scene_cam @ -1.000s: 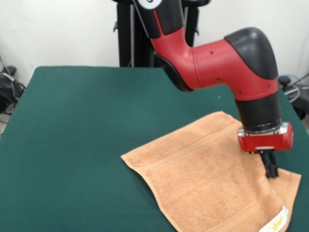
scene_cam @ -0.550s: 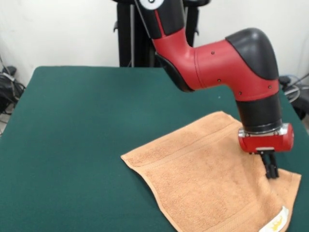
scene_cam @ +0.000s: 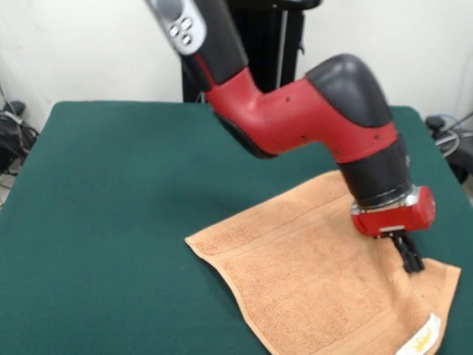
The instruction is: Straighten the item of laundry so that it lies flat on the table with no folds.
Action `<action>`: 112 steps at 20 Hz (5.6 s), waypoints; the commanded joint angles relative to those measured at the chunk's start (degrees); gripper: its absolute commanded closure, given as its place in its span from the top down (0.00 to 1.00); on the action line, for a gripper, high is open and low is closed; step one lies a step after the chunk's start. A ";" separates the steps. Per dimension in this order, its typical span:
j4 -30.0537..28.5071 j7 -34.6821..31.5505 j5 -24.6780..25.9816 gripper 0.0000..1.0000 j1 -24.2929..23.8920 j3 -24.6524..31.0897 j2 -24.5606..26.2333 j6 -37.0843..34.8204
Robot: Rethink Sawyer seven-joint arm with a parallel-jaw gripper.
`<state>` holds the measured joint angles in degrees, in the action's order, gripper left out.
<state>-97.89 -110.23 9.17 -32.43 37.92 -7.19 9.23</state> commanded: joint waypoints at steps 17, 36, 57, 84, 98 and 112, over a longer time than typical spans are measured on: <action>4.01 -0.23 14.56 0.00 -14.25 6.65 24.63 -8.55; 4.58 -0.13 14.67 0.00 -14.77 8.89 26.78 -8.84; 8.72 -0.72 18.40 0.00 -14.84 11.70 32.04 -9.72; -11.41 -13.68 -5.46 0.00 7.67 -5.24 -8.30 -1.20; -22.26 -15.75 -21.74 0.00 9.84 -3.03 -31.75 -12.93; -15.15 -7.38 -16.24 0.00 9.23 -14.81 -44.06 -40.42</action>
<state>-116.00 -110.25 -8.92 -24.59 30.26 -47.20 -26.88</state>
